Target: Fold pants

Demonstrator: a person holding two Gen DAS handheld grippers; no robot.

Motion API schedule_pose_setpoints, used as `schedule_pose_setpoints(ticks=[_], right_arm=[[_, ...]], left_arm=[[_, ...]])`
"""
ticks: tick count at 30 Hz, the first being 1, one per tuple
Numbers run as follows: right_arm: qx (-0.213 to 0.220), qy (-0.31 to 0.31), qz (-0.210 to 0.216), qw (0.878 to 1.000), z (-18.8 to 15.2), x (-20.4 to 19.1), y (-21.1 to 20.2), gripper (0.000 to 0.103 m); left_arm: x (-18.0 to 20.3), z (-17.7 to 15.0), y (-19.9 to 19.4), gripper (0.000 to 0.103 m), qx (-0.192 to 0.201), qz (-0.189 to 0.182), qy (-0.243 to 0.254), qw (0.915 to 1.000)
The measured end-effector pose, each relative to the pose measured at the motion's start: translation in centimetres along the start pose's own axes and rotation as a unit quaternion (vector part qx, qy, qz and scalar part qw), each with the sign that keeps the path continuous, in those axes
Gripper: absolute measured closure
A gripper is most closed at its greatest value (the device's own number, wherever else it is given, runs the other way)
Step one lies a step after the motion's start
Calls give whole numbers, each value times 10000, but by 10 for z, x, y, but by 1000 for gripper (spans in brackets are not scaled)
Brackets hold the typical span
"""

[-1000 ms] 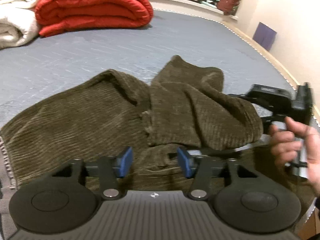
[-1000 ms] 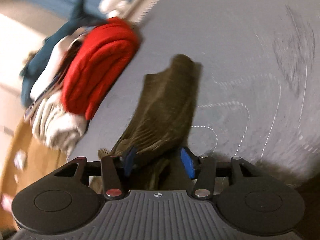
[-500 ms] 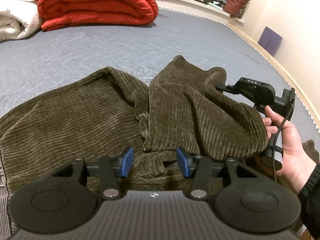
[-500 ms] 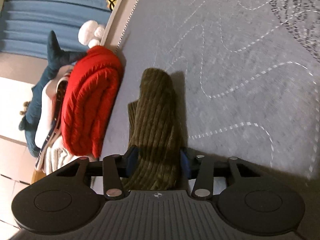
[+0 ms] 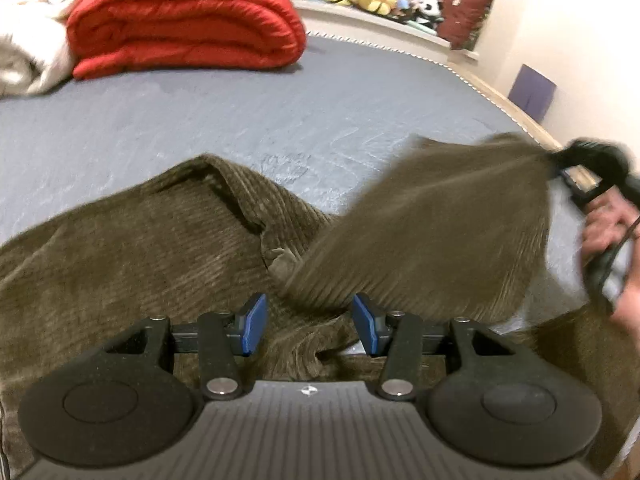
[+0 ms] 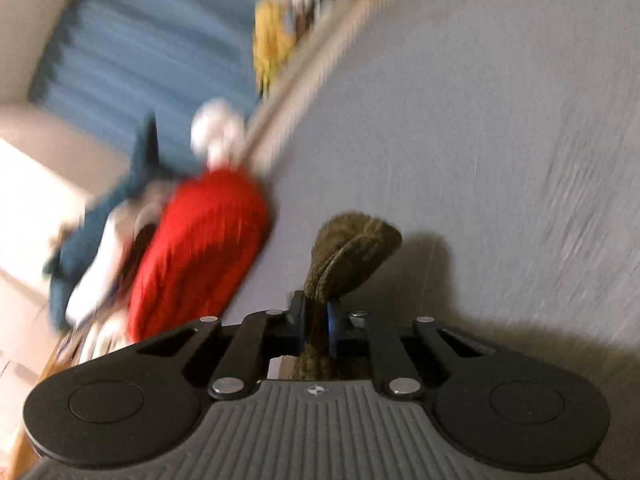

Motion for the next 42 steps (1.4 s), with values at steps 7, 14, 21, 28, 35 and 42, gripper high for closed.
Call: schedule_pose_setpoints(ticks=[7,14,21,28,35,42], right_arm=[[1407,-88,-1978,9701,76,70,-73,92],[674,437,-2154,9732,72,123,-64,60],[343,981,-1847,9773,71,147,-57,50],[389,615,-1745,9820,87,126,-44,88],[359,-195,-1415,9891,134,32,1,91],[980,-1081,-632,9873,179,-81,-6,92]], left_arm=[[10,-4,22,51,49,-237,327,9992],[22,-10,51,35,-49,-407,683,9968],[39,-18,80,30,-155,-351,1219,9918],[48,-25,93,80,40,-112,2153,9765],[13,22,59,95,315,-69,1561,9872],[-27,38,30,95,141,-389,1312,9905]])
Point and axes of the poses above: each gripper's, at about its wrist camera, not at the fingertips, and y roughly the way its jaws point, x to its right, z to its top, the point moved 8 cm from there along y, roughly the way its jaws point, and after that the axes turned 1 degree about z, right-handed, at the moved point
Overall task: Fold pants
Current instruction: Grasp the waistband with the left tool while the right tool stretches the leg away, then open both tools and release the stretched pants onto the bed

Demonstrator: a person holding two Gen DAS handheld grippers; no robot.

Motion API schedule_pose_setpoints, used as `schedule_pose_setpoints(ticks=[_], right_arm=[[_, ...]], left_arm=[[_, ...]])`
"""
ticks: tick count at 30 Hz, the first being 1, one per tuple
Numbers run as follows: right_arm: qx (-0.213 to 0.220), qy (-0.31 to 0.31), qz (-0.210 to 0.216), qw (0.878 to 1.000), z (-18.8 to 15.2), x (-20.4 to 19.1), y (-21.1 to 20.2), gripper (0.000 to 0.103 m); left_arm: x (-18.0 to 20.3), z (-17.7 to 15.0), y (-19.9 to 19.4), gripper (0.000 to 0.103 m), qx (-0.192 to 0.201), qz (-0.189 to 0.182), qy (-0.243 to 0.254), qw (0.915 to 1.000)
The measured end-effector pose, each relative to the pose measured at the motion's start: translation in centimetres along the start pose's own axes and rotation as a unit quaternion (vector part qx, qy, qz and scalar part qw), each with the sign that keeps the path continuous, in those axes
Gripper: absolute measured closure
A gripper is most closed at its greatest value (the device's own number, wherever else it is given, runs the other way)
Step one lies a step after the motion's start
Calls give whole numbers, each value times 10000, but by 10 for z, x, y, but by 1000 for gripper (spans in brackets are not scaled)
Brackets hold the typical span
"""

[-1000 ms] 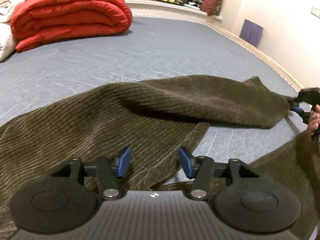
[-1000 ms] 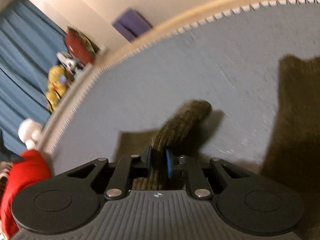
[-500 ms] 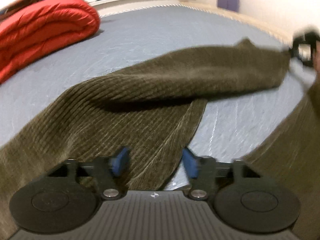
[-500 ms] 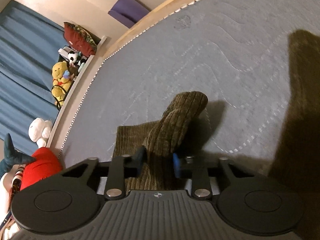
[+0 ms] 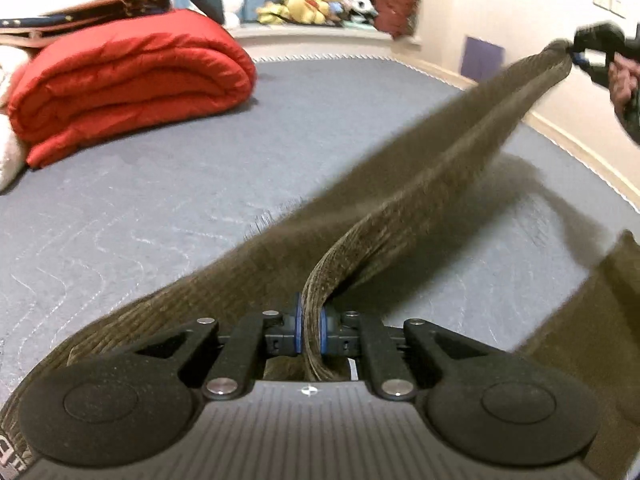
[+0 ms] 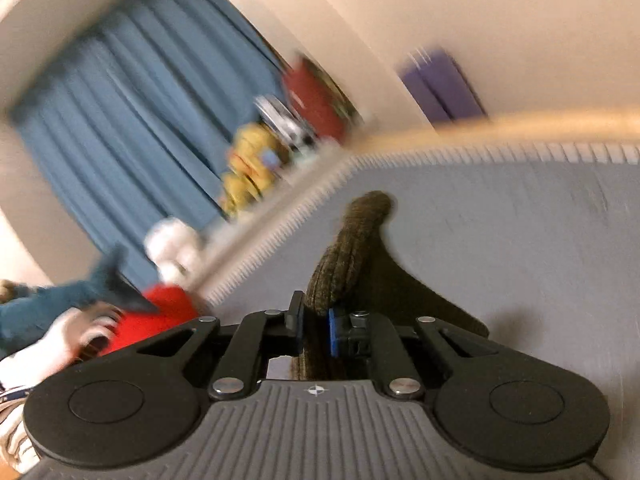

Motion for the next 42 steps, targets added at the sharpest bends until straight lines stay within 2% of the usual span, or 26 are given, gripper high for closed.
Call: schedule_pose_setpoints(ticks=[1,3,5,7,8,9,11,14,16,18,20,21,22,23,24,25,27,29,30,31,32,33,35,37,39,42], right_arm=[[31,-82,-266,9996,-4,14,-6,92],[-255,-354,-1075,9932,-33,59,-13,93],[-916,-445,-1876,9769,-78,118,-16,93],[-1563,-327,-2523,9544,-121,172,-21,93],[-1770,-185,-2660,9474,-137,191,-25,93],[-1658,-40,-2522,9534,-140,199,-29,94],[-1533,-249,-2421,9578,-135,190,-32,94],[-1078,-191,-2175,9699,-111,175,-43,94],[-1114,-570,-2480,9606,-108,177,-43,94],[-1328,-491,-2829,9486,-118,186,-49,94],[-1445,-215,-2980,9433,-125,195,-60,93],[-1406,-115,-3031,9425,-125,195,-69,87],[-1341,-72,-3152,9395,-122,196,-78,78],[-1258,-52,-3314,9350,-116,197,-88,74],[-1174,-29,-3322,9359,-109,196,-98,64],[-1048,-21,-3190,9419,-101,191,-109,59],[-897,-201,-3006,9493,-95,181,-132,59],[-776,-402,-2752,9574,-88,157,-151,59],[-714,-446,-2548,9633,-86,141,-160,59],[-673,-479,-2371,9680,-85,127,-167,59],[-638,-539,-2156,9729,-87,109,-177,59],[-603,-619,-1936,9773,-89,90,-189,59],[-551,-800,-1481,9842,-90,55,-210,57],[-566,-1026,-996,9881,-94,18,-230,53],[-606,-1426,-394,9871,-104,-23,-252,49],[-770,-2073,379,9745,-133,-75,-273,48]], left_arm=[[3,-4,0,95,-157,-68,106,9998],[10,-18,5,95,-578,-158,389,9974],[19,-34,15,94,-895,-221,711,9932],[24,-44,23,94,-1040,-193,870,9906],[25,-46,24,94,-1064,-176,896,9901],[26,-46,23,94,-1063,-170,899,9901],[26,-41,17,94,-971,-247,834,9915],[30,-38,10,94,-830,-460,820,9921],[32,-48,17,93,-965,-521,935,9896],[32,-56,19,89,-1012,-495,1063,9879],[30,-51,10,79,-902,-485,1092,9887],[28,-48,2,61,-846,-551,1019,9897],[27,-44,-8,50,-736,-633,931,9909],[28,-41,-21,49,-592,-747,859,9917],[28,-38,-31,49,-474,-893,802,9916],[27,-35,-39,49,-355,-1030,737,9913],[25,-36,-48,50,-158,-1191,586,9910],[19,-51,-36,73,-278,-1186,359,9919],[18,-63,-22,91,-529,-1034,329,9927],[15,-84,-4,94,-886,-668,428,9929],[16,-95,2,94,-963,-531,505,9926],[19,-98,-1,94,-819,-448,547,9941],[24,-92,-15,94,-833,-296,444,9951],[25,-80,-41,85,-537,-483,203,9972],[19,-72,-68,79,-394,-437,66,9982],[0,-68,-104,79,-314,-169,-59,9993]])
Point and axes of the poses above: each gripper's, at about its wrist camera, not at the fingertips, and y roughly the way its jaws point, x to its right, z to its top, the point moved 8 cm from there along y, roughly the way its jaws point, and after that the axes turned 1 degree about z, right-handed, at the moved point
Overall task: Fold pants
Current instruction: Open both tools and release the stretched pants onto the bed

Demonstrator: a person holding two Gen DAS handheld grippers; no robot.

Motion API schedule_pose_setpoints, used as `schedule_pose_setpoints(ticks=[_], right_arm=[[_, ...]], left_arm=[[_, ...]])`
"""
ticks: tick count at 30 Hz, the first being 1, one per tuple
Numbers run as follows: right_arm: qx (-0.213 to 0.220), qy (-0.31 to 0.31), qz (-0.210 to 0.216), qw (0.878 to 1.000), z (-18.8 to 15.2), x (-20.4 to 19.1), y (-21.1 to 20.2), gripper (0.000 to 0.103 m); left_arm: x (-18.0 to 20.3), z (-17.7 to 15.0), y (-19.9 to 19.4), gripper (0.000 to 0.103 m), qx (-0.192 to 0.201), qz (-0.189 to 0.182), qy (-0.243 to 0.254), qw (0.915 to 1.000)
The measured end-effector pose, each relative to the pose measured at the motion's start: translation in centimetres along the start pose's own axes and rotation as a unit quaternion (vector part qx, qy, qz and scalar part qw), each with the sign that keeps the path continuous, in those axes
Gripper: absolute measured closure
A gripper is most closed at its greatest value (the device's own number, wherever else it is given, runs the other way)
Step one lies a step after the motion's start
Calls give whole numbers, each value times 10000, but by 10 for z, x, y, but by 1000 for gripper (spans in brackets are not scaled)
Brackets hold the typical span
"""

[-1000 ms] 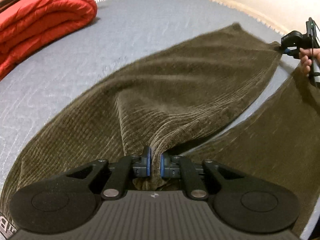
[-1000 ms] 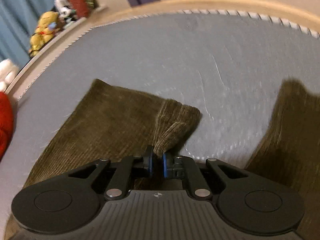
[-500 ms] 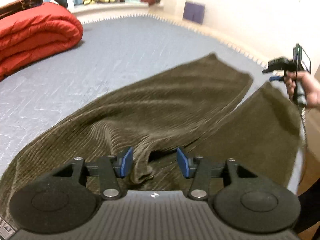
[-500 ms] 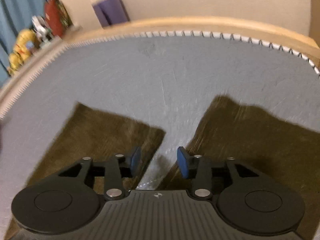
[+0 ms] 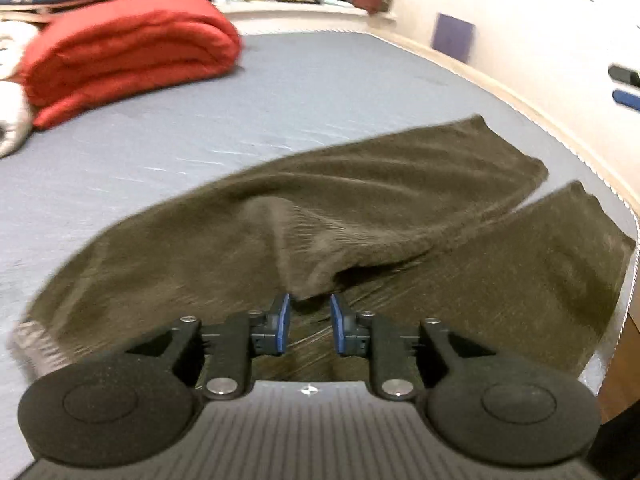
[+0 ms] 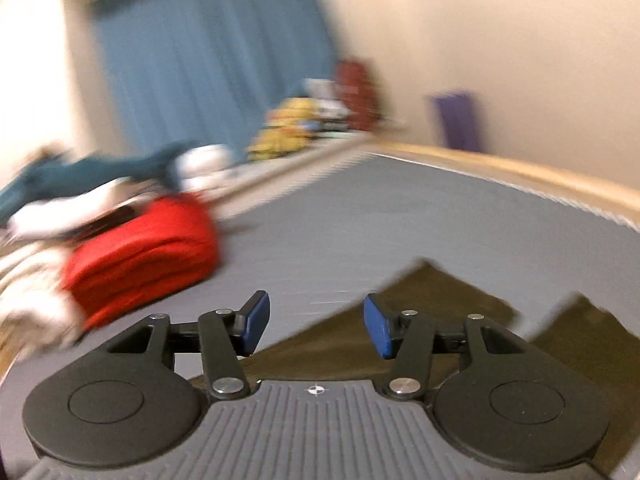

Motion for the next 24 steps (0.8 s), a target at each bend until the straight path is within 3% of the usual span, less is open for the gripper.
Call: schedule_pose_setpoints(ticks=[4,6,7,9,12,15,18,20,22,24], right_arm=[[-446,-525,973,9929,-36,-71,-7,48],[-824,-852,1425,9827,-68,-101,-5,48],[-977,-1032,1599,9768,-85,-113,-2,48],[-1262,-1380,1822,9653,-115,-130,1,49],[-1679,-2055,2081,9414,-160,-158,1,49],[-1897,-2720,2468,9106,-198,-188,-11,49],[-2087,-3241,2787,8796,-226,-208,-25,49],[-2157,-3581,2971,8585,-238,-220,-32,49],[-2228,-3689,3058,8490,-242,-223,-37,49],[-2400,-3609,3042,8483,-246,-224,-36,49]], left_arm=[[-39,-11,-38,78,85,332,-309,9989],[-61,-25,-52,78,239,459,-618,9967],[-75,-38,-52,78,197,518,-821,9951],[-96,-57,-55,78,-243,759,-992,9919],[-121,-69,-57,78,-287,1112,-806,9901],[-148,-79,-56,77,-433,1145,-1284,9841],[-166,-81,-57,64,-410,1184,-1552,9799],[-176,-80,-57,64,-409,1157,-1654,9785],[-183,-81,-51,64,-431,1136,-1760,9769],[-191,-81,-41,64,-445,1169,-1842,9749]])
Point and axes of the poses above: each gripper's, at about its wrist camera, not at the fingertips, and y roughly the way its jaws point, x to its right, z to its top, the point moved 8 cm from there along y, roughly the way its jaws point, and after that the axes turned 1 degree about z, right-handed, at the moved point
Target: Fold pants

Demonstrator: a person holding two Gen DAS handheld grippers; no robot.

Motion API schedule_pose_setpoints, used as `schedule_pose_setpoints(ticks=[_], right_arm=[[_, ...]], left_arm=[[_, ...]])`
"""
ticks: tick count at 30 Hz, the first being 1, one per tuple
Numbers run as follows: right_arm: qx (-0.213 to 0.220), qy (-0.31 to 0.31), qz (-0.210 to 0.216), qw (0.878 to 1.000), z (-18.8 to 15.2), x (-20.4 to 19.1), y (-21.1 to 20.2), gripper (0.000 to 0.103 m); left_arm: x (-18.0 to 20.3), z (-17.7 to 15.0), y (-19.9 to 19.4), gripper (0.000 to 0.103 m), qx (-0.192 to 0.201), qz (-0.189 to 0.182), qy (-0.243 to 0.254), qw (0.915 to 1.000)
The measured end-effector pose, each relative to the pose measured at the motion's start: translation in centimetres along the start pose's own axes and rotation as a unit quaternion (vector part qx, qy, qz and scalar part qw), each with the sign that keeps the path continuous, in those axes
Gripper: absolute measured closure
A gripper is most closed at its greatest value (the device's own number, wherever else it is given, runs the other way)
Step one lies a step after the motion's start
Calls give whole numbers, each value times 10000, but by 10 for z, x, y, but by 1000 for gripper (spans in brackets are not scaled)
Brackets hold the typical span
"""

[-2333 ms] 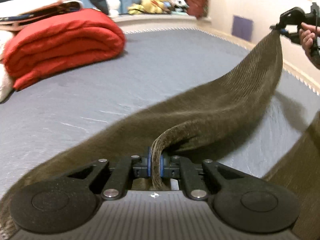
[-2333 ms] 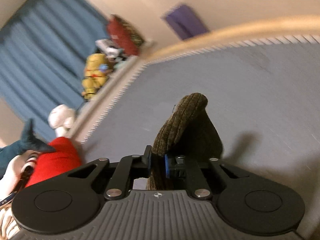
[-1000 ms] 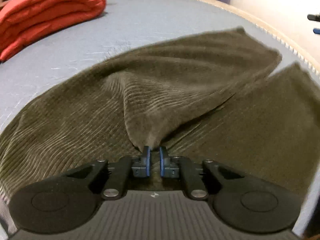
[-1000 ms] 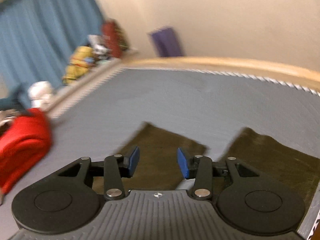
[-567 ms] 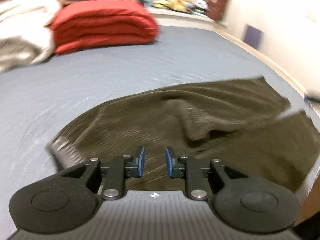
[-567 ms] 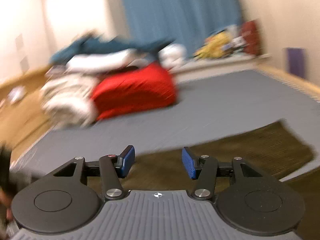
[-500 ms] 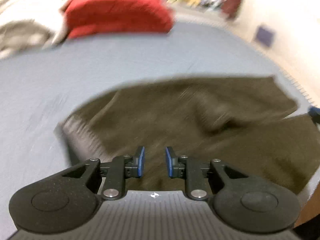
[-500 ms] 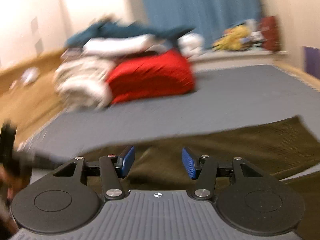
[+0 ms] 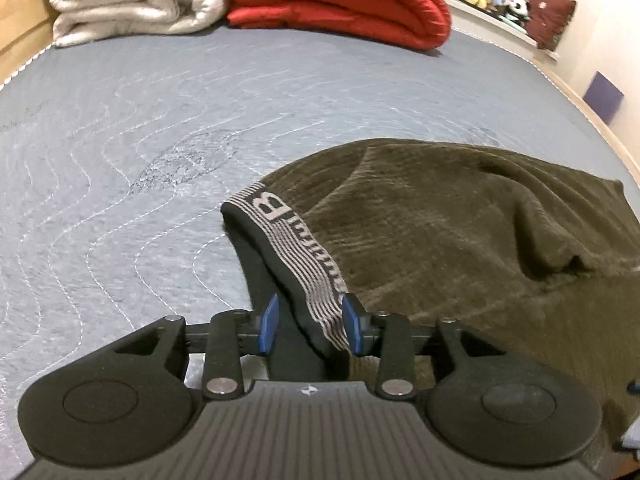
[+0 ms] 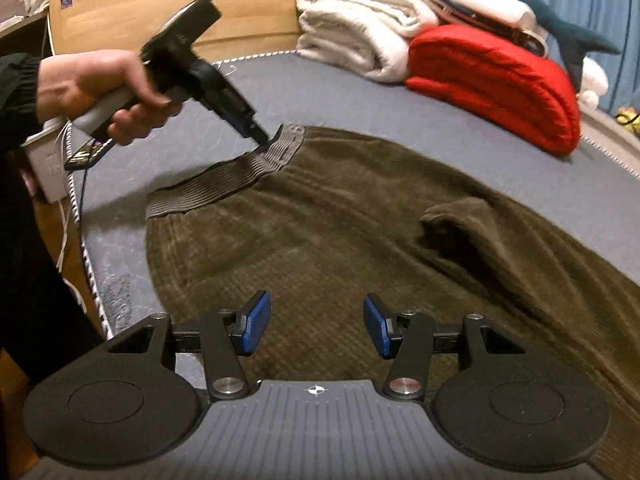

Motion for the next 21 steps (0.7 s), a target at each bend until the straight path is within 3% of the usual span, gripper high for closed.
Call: schedule_pose_setpoints(ticks=[5,9,14,21], right_arm=[[-266,203,-227,9992,-10,19,3,49],[-524,818,-548,9938,-20,45,8,49],[-963,1846,-1031,9726,-44,88,11,48],[-1255,2649,-1056,9502,-70,114,9,44]], left_arm=[[-2,16,10,64,298,55,-109,9995],[-14,34,14,64,652,185,-440,9967],[-23,54,24,64,848,203,-892,9922],[-1,72,49,55,832,386,-619,9939]])
Point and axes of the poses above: each gripper's, at about its wrist camera, not at the fingertips, and y roughly the way its jaws point, x to its right, z to its top, the point moved 8 cm from there along y, roughly the way its jaws point, and after that the axes turned 1 degree about z, right-handed, at the moved point
